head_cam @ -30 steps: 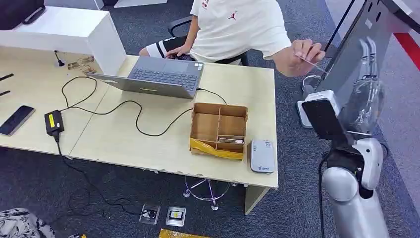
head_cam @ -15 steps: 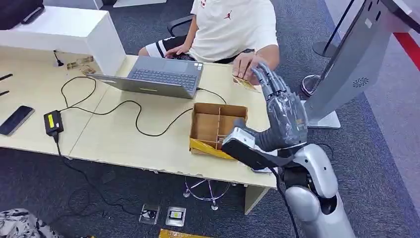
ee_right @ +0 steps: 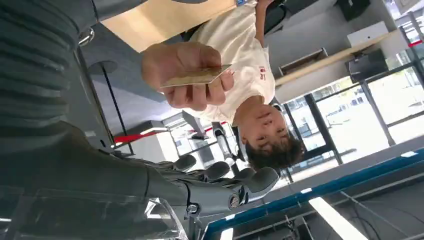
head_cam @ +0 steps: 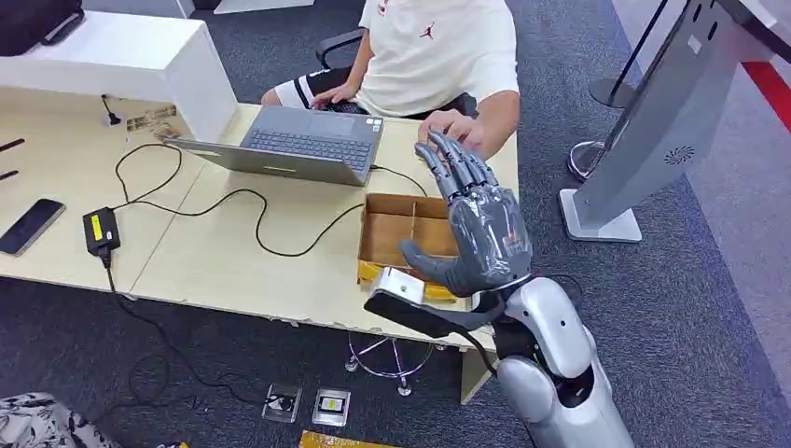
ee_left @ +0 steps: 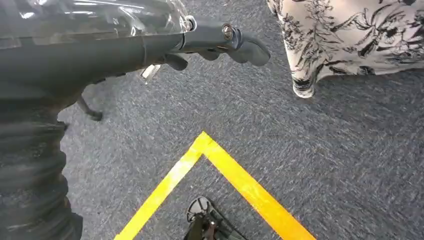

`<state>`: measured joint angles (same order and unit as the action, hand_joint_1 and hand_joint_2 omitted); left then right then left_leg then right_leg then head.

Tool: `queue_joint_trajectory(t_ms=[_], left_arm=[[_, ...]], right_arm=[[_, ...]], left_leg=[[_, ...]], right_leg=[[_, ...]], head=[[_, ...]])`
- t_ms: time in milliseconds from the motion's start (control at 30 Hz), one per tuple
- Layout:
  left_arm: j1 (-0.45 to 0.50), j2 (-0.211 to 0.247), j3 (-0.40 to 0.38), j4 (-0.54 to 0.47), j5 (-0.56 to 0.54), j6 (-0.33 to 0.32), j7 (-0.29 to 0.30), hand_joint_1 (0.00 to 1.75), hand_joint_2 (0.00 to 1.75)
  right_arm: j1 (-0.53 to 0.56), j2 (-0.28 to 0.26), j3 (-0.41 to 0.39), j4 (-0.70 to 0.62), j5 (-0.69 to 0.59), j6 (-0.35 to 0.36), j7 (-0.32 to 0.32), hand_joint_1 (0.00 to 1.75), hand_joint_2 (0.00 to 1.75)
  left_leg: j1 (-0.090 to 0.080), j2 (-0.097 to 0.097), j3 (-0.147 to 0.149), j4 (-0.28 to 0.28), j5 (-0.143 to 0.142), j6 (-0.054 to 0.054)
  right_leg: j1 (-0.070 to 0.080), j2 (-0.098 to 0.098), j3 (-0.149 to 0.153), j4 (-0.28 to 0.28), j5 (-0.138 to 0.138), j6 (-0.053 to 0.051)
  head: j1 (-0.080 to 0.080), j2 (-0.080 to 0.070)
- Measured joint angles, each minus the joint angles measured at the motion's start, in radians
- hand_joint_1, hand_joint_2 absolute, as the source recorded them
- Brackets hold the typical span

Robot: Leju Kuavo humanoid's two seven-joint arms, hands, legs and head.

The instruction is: Pass the card to the sensor for recognition and then transmit it.

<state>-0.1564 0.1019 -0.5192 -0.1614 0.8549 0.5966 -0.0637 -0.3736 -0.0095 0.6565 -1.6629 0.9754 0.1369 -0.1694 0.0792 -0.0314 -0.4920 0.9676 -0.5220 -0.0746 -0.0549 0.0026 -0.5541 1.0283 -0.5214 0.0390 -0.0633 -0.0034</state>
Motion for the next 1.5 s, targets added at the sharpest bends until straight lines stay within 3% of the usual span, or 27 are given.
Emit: queue_joint_trajectory(t_ms=[367,600,733,1500], left_arm=[[0.000,-0.002,-0.008,0.000,-0.024,0.002,0.051,0.00,1.75],[0.000,-0.002,-0.015,-0.001,-0.024,0.002,0.016,0.00,1.75],[0.000,-0.002,-0.018,-0.001,-0.022,0.002,-0.002,0.00,1.75],[0.001,0.000,-0.027,-0.006,-0.028,-0.002,-0.032,0.00,1.75]], right_arm=[[-0.013,0.035,0.022,0.071,0.023,0.005,0.008,0.00,1.75],[-0.041,0.052,0.026,0.137,0.041,0.001,0.043,0.00,1.75],[-0.079,0.073,0.026,0.225,0.066,-0.047,0.050,0.00,1.75],[-0.195,0.139,0.021,0.605,0.113,-0.161,0.071,0.00,1.75]], left_leg=[[0.000,0.000,0.000,0.000,0.000,0.000],[0.000,0.000,0.000,0.000,0.000,0.000],[0.000,0.000,0.000,0.000,0.000,0.000],[0.000,0.000,0.000,0.000,0.000,0.000]], right_leg=[[0.000,0.000,0.000,0.000,0.000,0.000],[0.000,0.000,0.000,0.000,0.000,0.000],[0.000,0.000,0.000,0.000,0.000,0.000],[0.000,0.000,0.000,0.000,0.000,0.000]], head=[[0.000,0.000],[0.000,0.000],[0.000,0.000],[0.000,0.000]])
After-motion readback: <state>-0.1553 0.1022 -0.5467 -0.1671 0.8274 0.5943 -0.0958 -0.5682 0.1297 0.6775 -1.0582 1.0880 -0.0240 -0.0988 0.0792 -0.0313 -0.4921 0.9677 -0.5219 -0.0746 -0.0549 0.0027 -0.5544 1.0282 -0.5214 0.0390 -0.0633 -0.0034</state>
